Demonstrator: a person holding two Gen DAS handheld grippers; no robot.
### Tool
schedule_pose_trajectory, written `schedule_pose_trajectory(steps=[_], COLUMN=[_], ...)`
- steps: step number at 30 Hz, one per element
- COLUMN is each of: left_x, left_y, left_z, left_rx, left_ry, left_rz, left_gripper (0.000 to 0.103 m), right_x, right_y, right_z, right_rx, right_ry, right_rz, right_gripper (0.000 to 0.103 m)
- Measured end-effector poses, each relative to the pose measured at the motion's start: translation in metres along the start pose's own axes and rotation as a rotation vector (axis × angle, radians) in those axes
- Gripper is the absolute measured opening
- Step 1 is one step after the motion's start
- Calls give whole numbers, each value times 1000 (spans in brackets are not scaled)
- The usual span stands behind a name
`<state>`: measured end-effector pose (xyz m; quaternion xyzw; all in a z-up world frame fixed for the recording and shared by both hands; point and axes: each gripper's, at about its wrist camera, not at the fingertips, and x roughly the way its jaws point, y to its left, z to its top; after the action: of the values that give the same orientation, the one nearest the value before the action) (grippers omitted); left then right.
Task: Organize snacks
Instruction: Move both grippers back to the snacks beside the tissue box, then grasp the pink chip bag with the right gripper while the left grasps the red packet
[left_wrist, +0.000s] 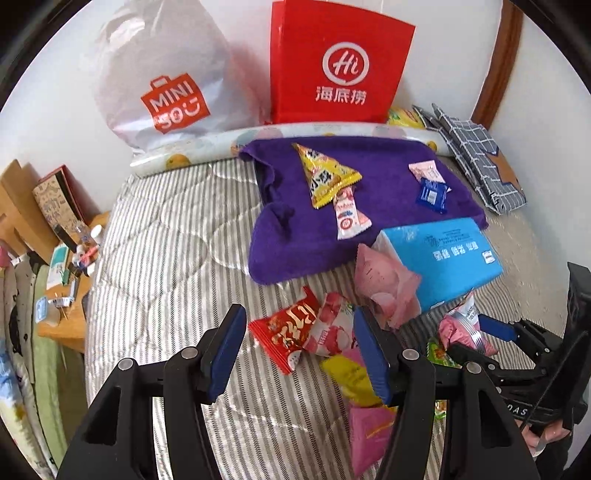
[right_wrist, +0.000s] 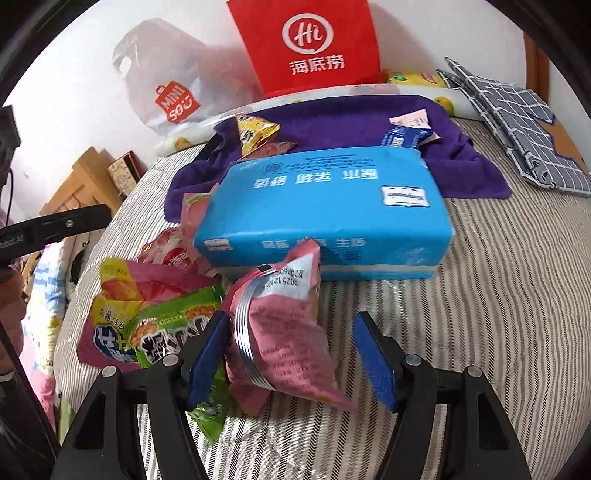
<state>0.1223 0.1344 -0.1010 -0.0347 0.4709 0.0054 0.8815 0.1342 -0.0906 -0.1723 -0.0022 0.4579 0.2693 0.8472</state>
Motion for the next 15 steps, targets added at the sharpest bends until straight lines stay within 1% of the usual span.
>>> schedule_pose_trajectory(steps=[2,4,5,11,15], left_x=[7,13,17,32,39], left_y=[2,3,3,5,10], left_z=[0,-1,-1,1,2], left_rx=[-17,-29,-36,-53,-53], left_ry=[16,31,41,67,64], left_rz=[-1,0,-1,10,11], left_gripper=[60,60,60,60,60], right_x=[4,6,6,-4,-23], right_y=[3,4,5,1,-7], right_z=[-1,-2,-2,-2,0], right_rx=[-15,-27,-32,-33,-18], right_ry=[16,22,26,-8,-48], right_rz=[8,17,21,13,11], right_gripper=[66,57,52,51,50])
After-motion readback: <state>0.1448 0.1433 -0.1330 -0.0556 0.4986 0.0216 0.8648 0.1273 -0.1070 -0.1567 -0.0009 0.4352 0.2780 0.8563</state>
